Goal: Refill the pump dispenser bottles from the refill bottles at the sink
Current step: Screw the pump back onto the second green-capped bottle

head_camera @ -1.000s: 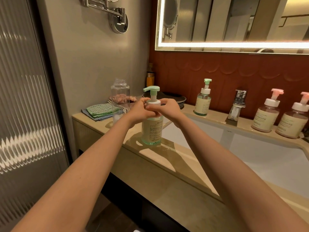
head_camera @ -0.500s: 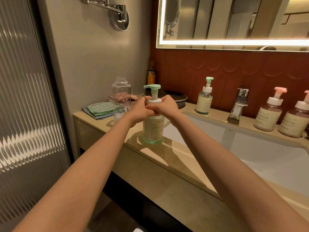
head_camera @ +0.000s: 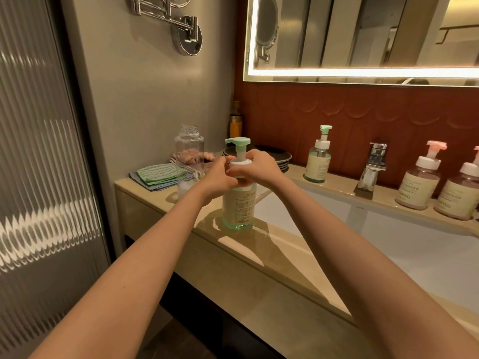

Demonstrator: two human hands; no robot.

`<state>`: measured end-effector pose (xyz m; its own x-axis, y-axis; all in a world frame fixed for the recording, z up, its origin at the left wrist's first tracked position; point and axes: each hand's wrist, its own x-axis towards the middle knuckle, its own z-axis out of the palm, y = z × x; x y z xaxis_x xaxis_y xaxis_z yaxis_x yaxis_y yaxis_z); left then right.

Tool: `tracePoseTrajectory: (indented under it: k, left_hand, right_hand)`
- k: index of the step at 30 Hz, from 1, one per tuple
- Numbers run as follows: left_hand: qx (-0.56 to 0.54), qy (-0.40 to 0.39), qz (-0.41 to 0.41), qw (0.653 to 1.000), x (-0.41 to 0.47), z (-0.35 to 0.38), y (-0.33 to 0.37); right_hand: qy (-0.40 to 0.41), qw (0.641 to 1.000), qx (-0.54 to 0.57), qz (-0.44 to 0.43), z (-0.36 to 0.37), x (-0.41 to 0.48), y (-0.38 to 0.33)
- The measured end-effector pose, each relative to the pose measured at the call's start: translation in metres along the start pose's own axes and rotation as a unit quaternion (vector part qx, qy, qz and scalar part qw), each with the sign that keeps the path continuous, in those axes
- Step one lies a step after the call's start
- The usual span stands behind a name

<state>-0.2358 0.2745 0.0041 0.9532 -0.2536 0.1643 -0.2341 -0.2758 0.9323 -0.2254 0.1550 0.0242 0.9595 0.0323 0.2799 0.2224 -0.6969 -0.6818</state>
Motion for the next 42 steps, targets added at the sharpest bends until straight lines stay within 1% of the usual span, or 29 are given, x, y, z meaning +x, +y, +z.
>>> tracePoseTrajectory:
  k: [2, 5, 7, 10, 11, 13, 14, 15, 17, 18, 19, 21, 23, 24, 25, 27, 28, 29, 30, 31, 33, 34, 35, 36, 37, 38, 40, 41, 42]
  left_hand:
    - [0.006, -0.003, -0.003, 1.0, 0.0, 0.0, 0.0]
    - [0.014, 0.0, -0.002, 1.0, -0.001, 0.0, 0.001]
    - [0.014, 0.002, 0.0, 1.0, -0.002, 0.0, 0.001]
    - [0.011, 0.01, 0.005, 1.0, -0.004, 0.001, 0.002]
    - [0.01, 0.015, 0.007, 1.0, -0.004, 0.001, 0.002]
    - [0.011, 0.019, 0.007, 1.0, -0.005, 0.001, 0.001]
    - [0.01, 0.018, 0.006, 1.0, -0.005, 0.001, 0.001]
    - [0.006, 0.016, 0.005, 1.0, -0.004, 0.001, 0.0]
    - [-0.007, 0.016, 0.002, 1.0, -0.004, 0.001, -0.001]
    - [-0.011, 0.018, 0.0, 1.0, -0.004, 0.001, -0.002]
    - [-0.013, 0.022, -0.001, 1.0, -0.004, 0.0, -0.003]
    - [-0.012, 0.029, -0.005, 0.999, -0.003, -0.001, -0.005]
    - [-0.01, 0.038, -0.006, 0.999, -0.003, 0.0, -0.006]
    - [-0.007, 0.041, -0.005, 0.999, -0.003, 0.0, -0.006]
    - [-0.005, 0.04, -0.003, 0.999, -0.003, 0.0, -0.005]
    - [-0.01, 0.035, -0.002, 0.999, -0.003, 0.0, -0.004]
    - [-0.013, 0.033, -0.003, 0.999, -0.003, 0.0, -0.003]
    - [-0.017, 0.031, -0.003, 0.999, -0.003, 0.0, -0.003]
    - [-0.018, 0.032, -0.003, 0.999, -0.003, 0.0, -0.004]
    - [-0.018, 0.035, -0.002, 0.999, -0.002, 0.0, -0.004]
    - [-0.019, 0.043, 0.002, 0.999, -0.003, 0.001, -0.005]
    - [-0.02, 0.047, 0.004, 0.999, -0.003, 0.002, -0.006]
    - [-0.02, 0.05, 0.005, 0.999, -0.003, 0.003, -0.007]
    - [-0.017, 0.05, 0.007, 0.999, -0.003, 0.003, -0.007]
    - [-0.015, 0.048, 0.008, 0.999, -0.002, 0.003, -0.007]
    - [-0.013, 0.044, 0.007, 0.999, -0.002, 0.002, -0.006]
    - [-0.018, 0.036, 0.005, 0.999, -0.001, 0.001, -0.005]
    - [-0.019, 0.035, 0.006, 0.999, -0.001, 0.001, -0.005]
    - [-0.018, 0.037, 0.006, 0.999, -0.002, 0.001, -0.005]
  right_hand:
    - [-0.008, 0.999, -0.041, -0.016, -0.005, 0.002, -0.009]
    - [-0.016, 0.997, -0.072, 0.002, -0.01, 0.006, -0.017]
    - [0.015, 0.996, -0.09, 0.017, -0.007, 0.006, -0.018]
    - [0.108, 0.987, -0.118, 0.019, 0.006, 0.002, -0.016]
    - [0.118, 0.982, -0.143, 0.019, 0.009, 0.001, -0.017]
    - [0.086, 0.976, -0.2, 0.032, 0.009, 0.004, -0.018]
    - [0.047, 0.979, -0.195, 0.034, 0.007, 0.005, -0.016]
    - [-0.003, 0.987, -0.159, 0.031, 0.005, 0.006, -0.013]
    - [-0.071, 0.997, -0.02, 0.01, 0.003, 0.003, -0.008]
    - [-0.071, 0.997, 0.016, 0.005, 0.004, 0.0, -0.006]
    - [-0.044, 0.999, 0.017, 0.005, 0.007, -0.002, -0.004]
    - [0.039, 0.998, -0.046, 0.034, 0.015, -0.004, -0.01]
    - [0.092, 0.987, -0.116, 0.062, 0.019, -0.005, -0.016]
    - [0.091, 0.986, -0.124, 0.062, 0.02, -0.004, -0.016]
    - [0.072, 0.991, -0.102, 0.051, 0.018, -0.004, -0.015]
    - [0.002, 0.999, 0.03, 0.019, 0.009, -0.006, -0.01]
    - [-0.033, 0.994, 0.105, 0.002, 0.005, -0.008, -0.008]
    - [-0.05, 0.989, 0.14, -0.011, 0.003, -0.009, -0.005]
    - [-0.04, 0.989, 0.138, -0.02, 0.004, -0.01, -0.003]
    - [-0.007, 0.994, 0.108, -0.018, 0.007, -0.009, -0.002]
    - [0.089, 0.996, 0.02, 0.014, 0.017, -0.007, -0.003]
    - [0.124, 0.992, -0.014, 0.029, 0.021, -0.006, -0.004]
    - [0.138, 0.989, -0.029, 0.036, 0.023, -0.004, -0.004]
    - [0.13, 0.991, -0.023, 0.033, 0.023, -0.004, -0.003]
    - [0.106, 0.994, 0.006, 0.02, 0.021, -0.004, -0.002]
    - [0.07, 0.996, 0.052, 0.012, 0.017, -0.005, -0.002]
    - [0.007, 0.988, 0.151, 0.006, 0.01, -0.008, 0.0]
    - [0.001, 0.986, 0.166, -0.002, 0.008, -0.01, 0.002]
    - [0.018, 0.989, 0.148, -0.012, 0.008, -0.011, 0.002]
